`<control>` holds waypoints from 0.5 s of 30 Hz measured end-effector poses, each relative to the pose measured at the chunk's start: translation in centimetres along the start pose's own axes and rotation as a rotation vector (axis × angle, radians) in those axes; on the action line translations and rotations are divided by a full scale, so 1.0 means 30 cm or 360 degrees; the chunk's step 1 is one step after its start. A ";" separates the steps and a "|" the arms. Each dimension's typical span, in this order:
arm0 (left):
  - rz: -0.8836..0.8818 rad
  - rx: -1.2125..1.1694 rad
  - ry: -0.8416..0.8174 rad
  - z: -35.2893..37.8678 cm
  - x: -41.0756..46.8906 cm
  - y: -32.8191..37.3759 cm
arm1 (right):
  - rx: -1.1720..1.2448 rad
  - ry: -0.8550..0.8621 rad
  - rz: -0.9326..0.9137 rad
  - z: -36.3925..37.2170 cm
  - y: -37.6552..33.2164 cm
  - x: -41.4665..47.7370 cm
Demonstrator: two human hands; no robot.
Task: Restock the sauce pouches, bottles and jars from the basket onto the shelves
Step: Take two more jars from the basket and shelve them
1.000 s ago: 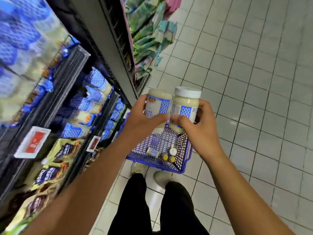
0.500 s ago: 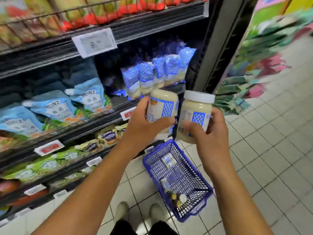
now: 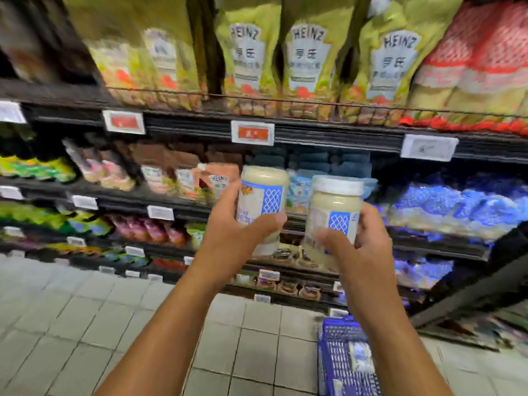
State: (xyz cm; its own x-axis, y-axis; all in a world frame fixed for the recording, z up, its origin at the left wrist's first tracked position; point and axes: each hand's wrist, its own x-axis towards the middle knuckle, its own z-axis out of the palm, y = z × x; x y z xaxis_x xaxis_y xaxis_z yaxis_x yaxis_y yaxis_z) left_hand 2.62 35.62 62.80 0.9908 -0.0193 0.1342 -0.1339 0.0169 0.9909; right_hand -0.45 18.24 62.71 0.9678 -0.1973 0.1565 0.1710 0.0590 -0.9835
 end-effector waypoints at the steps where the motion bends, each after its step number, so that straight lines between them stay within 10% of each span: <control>1: 0.0019 -0.0004 0.0071 -0.069 -0.018 0.011 | 0.0017 -0.0052 -0.0008 0.064 -0.003 -0.010; 15: 0.0077 0.0010 0.0637 -0.879 -0.360 0.159 | 0.0007 -0.0563 -0.0042 0.835 -0.077 -0.259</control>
State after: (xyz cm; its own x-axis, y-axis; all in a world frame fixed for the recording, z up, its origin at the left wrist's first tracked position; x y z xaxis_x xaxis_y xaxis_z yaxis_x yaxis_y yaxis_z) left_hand -8.15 62.27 65.72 0.9133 0.3721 0.1658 -0.1794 0.0019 0.9838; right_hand -3.75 44.15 66.04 0.9670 0.1523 0.2044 0.1969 0.0628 -0.9784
